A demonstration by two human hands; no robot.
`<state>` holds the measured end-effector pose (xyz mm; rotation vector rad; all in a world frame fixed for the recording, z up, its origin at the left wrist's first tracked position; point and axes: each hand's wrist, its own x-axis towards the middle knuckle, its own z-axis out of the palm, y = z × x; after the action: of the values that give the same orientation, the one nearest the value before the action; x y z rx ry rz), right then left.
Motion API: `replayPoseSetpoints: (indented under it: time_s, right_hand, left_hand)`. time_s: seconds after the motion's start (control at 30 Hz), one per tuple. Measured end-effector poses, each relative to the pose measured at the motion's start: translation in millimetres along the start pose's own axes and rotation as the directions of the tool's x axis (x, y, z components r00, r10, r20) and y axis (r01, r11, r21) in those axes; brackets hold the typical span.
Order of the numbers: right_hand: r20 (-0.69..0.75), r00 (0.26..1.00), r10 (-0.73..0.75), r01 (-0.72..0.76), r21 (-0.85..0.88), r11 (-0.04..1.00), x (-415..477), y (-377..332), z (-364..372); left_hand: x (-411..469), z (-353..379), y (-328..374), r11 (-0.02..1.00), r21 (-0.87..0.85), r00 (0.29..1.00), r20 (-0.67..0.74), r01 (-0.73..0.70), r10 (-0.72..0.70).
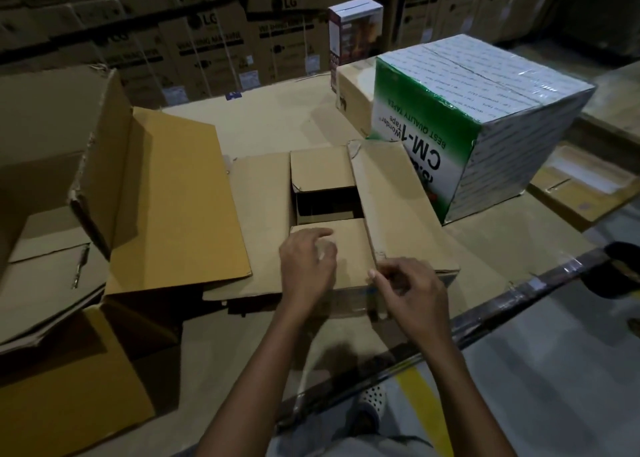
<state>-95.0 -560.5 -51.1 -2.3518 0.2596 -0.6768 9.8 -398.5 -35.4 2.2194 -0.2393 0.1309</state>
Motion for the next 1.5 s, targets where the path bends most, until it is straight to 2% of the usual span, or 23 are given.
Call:
replayPoseSetpoints:
  time_s: [0.13, 0.2, 0.3, 0.37, 0.43, 0.5, 0.57, 0.67, 0.73, 0.87, 1.03, 1.17, 1.27, 1.33, 1.37, 1.43, 1.47, 1.5]
  right_hand:
    - [-0.001, 0.998, -0.067, 0.063, -0.314, 0.947, 25.6, 11.0, 13.0]
    - [-0.079, 0.983, -0.163, 0.127, -0.335, 0.933, 31.5, 13.9, 12.5]
    - [-0.297, 0.914, -0.276, 0.201, -0.258, 0.945, 39.0, 15.1, -8.8]
    - [-0.419, 0.884, -0.207, 0.139, -0.186, 0.973, 48.3, 21.3, -31.0]
    - [-0.524, 0.850, -0.048, 0.026, -0.048, 0.999, 59.8, 32.4, -54.0]
    - [-0.592, 0.790, 0.162, -0.078, 0.164, 0.983, 67.7, 46.2, -73.2]
    - [-0.619, 0.745, 0.248, -0.106, 0.258, 0.960, 70.0, 59.4, -83.6]
    - [-0.573, 0.779, 0.255, -0.148, 0.227, 0.963, 65.3, 67.7, -79.9]
    - [-0.504, 0.802, 0.320, -0.213, 0.259, 0.942, 59.2, 67.7, -70.6]
    - [-0.393, 0.808, 0.439, -0.385, 0.211, 0.898, 50.8, 71.8, -50.9]
    - [-0.318, 0.740, 0.592, -0.535, 0.254, 0.806, 58.9, 71.9, -38.7]
    - [-0.180, 0.706, 0.685, -0.605, 0.348, 0.716, 61.2, 77.1, -31.0]
    - [-0.016, 0.643, 0.766, -0.700, 0.393, 0.596, 55.4, 89.6, -20.7]
    - [0.085, 0.587, 0.805, -0.779, 0.331, 0.533, 48.2, 82.3, -26.8]
    - [0.075, 0.582, 0.810, -0.801, 0.224, 0.555, 44.8, 77.1, -32.2]
    - [-0.063, 0.621, 0.781, -0.784, -0.031, 0.620, 39.1, 71.1, -44.9]
    - [-0.149, 0.673, 0.724, -0.737, -0.053, 0.674, 37.5, 69.5, -49.0]
    - [-0.187, 0.739, 0.647, -0.658, 0.007, 0.753, 36.2, 63.6, -53.6]
  left_hand:
    - [3.5, -11.6, -26.9, 0.989, 0.150, 0.998, 0.057, 0.000, -0.008]
    - [-2.8, -10.0, -33.7, 0.981, 0.189, 0.994, 0.110, -0.041, 0.021]
    - [-6.4, -8.9, -34.9, 0.978, 0.208, 0.992, 0.123, -0.034, 0.008]
    - [-2.2, -9.2, -34.5, 0.979, 0.201, 0.993, 0.117, -0.025, 0.001]
    - [6.2, -8.7, -34.2, 0.977, 0.212, 0.992, 0.124, -0.040, 0.013]
    - [16.9, -7.6, -32.7, 0.973, 0.224, 0.991, 0.134, -0.060, 0.030]
    - [28.3, -5.0, -29.9, 0.971, 0.228, 0.988, 0.150, -0.070, 0.036]
    - [41.4, 1.1, -26.7, 0.966, 0.243, 0.980, 0.194, -0.087, 0.040]
    - [45.6, 2.6, -24.9, 0.965, 0.250, 0.979, 0.201, -0.076, 0.025]
    - [38.7, 0.2, -24.9, 0.967, 0.252, 0.988, 0.157, -0.048, 0.008]
    - [10.7, -14.6, -34.1, 0.971, 0.239, 0.998, 0.053, 0.018, -0.031]
    - [-10.9, -35.9, -37.2, 0.981, 0.180, 0.997, 0.003, 0.072, -0.074]
    - [-32.8, -57.8, -27.2, 0.995, 0.094, 0.996, -0.090, 0.020, -0.012]
    - [-49.7, -73.8, -11.9, 0.995, 0.081, 0.983, -0.169, -0.061, 0.074]
    - [-58.0, -81.9, -3.1, 0.990, 0.076, 0.970, -0.203, -0.122, 0.135]
    - [-75.1, -96.0, 13.9, 0.962, 0.021, 0.942, -0.200, -0.271, 0.269]
    - [-83.3, -100.4, 19.9, 0.940, -0.068, 0.935, -0.148, -0.335, 0.323]
    - [-90.4, -103.4, 24.5, 0.912, -0.210, 0.935, -0.065, -0.354, 0.348]
